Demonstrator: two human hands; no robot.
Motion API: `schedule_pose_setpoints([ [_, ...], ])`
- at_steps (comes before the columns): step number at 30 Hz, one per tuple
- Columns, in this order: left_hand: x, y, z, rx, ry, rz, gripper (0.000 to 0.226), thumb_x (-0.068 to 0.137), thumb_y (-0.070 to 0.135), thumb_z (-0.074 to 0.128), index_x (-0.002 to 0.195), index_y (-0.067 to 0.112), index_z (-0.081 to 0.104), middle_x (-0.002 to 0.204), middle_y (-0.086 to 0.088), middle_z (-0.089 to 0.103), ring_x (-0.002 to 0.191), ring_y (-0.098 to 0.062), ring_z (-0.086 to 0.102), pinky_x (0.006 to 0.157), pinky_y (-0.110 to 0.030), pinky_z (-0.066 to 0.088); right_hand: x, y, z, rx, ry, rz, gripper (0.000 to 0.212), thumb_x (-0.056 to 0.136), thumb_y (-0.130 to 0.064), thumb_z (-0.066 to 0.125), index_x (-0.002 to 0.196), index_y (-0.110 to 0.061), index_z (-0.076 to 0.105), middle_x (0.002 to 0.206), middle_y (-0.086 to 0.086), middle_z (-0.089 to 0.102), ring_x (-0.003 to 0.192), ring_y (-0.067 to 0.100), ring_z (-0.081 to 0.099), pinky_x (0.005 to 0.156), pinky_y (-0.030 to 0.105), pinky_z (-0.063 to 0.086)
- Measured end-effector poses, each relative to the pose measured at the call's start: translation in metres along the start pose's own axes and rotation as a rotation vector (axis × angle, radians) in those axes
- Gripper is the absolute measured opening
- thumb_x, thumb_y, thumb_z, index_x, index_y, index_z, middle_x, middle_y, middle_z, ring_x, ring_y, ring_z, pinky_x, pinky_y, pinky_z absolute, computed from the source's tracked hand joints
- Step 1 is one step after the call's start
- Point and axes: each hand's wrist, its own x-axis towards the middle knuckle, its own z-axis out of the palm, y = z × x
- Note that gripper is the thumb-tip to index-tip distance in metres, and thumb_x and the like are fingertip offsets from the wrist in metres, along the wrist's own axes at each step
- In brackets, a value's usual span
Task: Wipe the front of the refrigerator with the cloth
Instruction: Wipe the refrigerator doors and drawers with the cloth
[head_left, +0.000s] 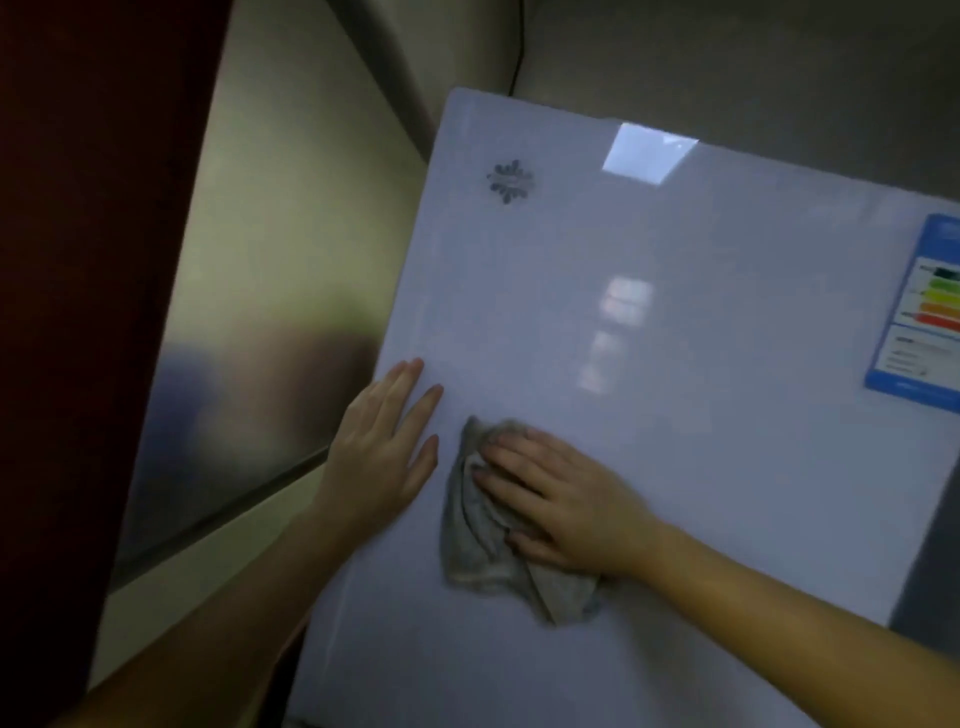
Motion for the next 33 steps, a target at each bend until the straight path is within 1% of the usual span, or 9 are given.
schedule_pose_setpoints([
  [3, -0.023, -0.008, -0.011, 0.018, -0.036, -0.016, 0.048, 0.097, 0.028, 0.058, 0.139, 0.005, 0.058, 0.154, -0.022, 0.045, 0.140, -0.038, 0.047, 0.111, -0.048, 0.040, 0.000, -0.006, 0.007, 0.014, 0.039, -0.028, 0.050, 0.097, -0.033, 0.065, 0.139, -0.006, 0.061, 0.147, 0.018, 0.056, 0.139, 0.036, 0.052, 0.123, 0.046, 0.034],
  [6, -0.047, -0.018, -0.015, 0.041, -0.087, -0.020, 0.048, 0.097, 0.027, 0.058, 0.139, 0.004, 0.057, 0.154, -0.022, 0.045, 0.140, -0.039, 0.047, 0.109, -0.050, 0.044, 0.026, 0.027, -0.011, -0.027, 0.195, 0.140, 0.044, 0.097, -0.025, 0.063, 0.134, -0.003, 0.065, 0.142, 0.023, 0.059, 0.133, 0.042, 0.055, 0.119, 0.045, 0.034],
  [8, -0.061, -0.021, -0.014, 0.052, -0.126, -0.011, 0.051, 0.098, 0.027, 0.057, 0.143, 0.004, 0.053, 0.155, -0.022, 0.043, 0.142, -0.038, 0.044, 0.110, -0.051, 0.043, 0.051, 0.049, -0.021, -0.048, 0.277, 0.288, 0.045, 0.100, -0.026, 0.059, 0.138, -0.002, 0.061, 0.145, 0.024, 0.055, 0.137, 0.043, 0.051, 0.119, 0.050, 0.037],
  [12, -0.070, -0.023, -0.014, 0.024, -0.139, -0.009, 0.053, 0.099, 0.027, 0.056, 0.146, 0.003, 0.050, 0.156, -0.023, 0.042, 0.144, -0.037, 0.042, 0.113, -0.050, 0.042, 0.083, 0.033, -0.009, -0.034, 0.278, 0.390, 0.057, 0.096, -0.033, 0.061, 0.144, -0.002, 0.054, 0.151, 0.023, 0.050, 0.143, 0.043, 0.043, 0.122, 0.052, 0.032],
  [15, -0.072, -0.024, -0.011, -0.002, -0.143, -0.012, 0.052, 0.098, 0.023, 0.058, 0.144, -0.001, 0.050, 0.156, -0.025, 0.040, 0.145, -0.038, 0.041, 0.113, -0.052, 0.042, 0.071, -0.028, 0.026, 0.047, 0.239, 0.334, 0.056, 0.095, -0.030, 0.063, 0.143, -0.002, 0.055, 0.150, 0.023, 0.050, 0.142, 0.042, 0.044, 0.123, 0.051, 0.031],
  [19, -0.074, -0.024, -0.013, 0.006, -0.196, 0.008, 0.056, 0.100, 0.020, 0.054, 0.152, 0.002, 0.040, 0.159, -0.025, 0.034, 0.149, -0.039, 0.034, 0.118, -0.051, 0.037, 0.018, -0.123, 0.083, 0.166, 0.193, 0.263, 0.048, 0.092, -0.019, 0.068, 0.138, -0.003, 0.061, 0.145, 0.020, 0.057, 0.137, 0.039, 0.051, 0.121, 0.053, 0.035],
  [23, -0.074, -0.020, -0.020, 0.027, -0.204, -0.021, 0.052, 0.100, 0.024, 0.055, 0.147, 0.002, 0.047, 0.156, -0.027, 0.040, 0.145, -0.041, 0.040, 0.117, -0.050, 0.037, -0.035, -0.199, 0.137, 0.208, 0.091, 0.084, 0.036, 0.097, -0.013, 0.068, 0.133, -0.006, 0.066, 0.144, 0.015, 0.060, 0.136, 0.033, 0.055, 0.124, 0.048, 0.033],
  [27, -0.095, -0.009, -0.021, 0.055, -0.252, 0.035, 0.050, 0.101, 0.031, 0.054, 0.143, 0.004, 0.053, 0.155, -0.024, 0.043, 0.144, -0.039, 0.042, 0.113, -0.052, 0.041, -0.065, -0.220, 0.149, 0.197, 0.076, 0.021, 0.030, 0.108, -0.016, 0.052, 0.134, -0.009, 0.066, 0.147, 0.010, 0.058, 0.139, 0.029, 0.052, 0.125, 0.045, 0.032],
  [33, -0.096, 0.022, -0.016, 0.021, -0.234, -0.058, 0.052, 0.099, 0.033, 0.057, 0.144, 0.006, 0.052, 0.156, -0.023, 0.042, 0.145, -0.038, 0.040, 0.113, -0.048, 0.039, -0.099, -0.207, 0.138, 0.202, 0.112, -0.027, 0.023, 0.104, -0.015, 0.062, 0.125, -0.010, 0.071, 0.142, 0.010, 0.063, 0.134, 0.027, 0.058, 0.119, 0.044, 0.042],
])
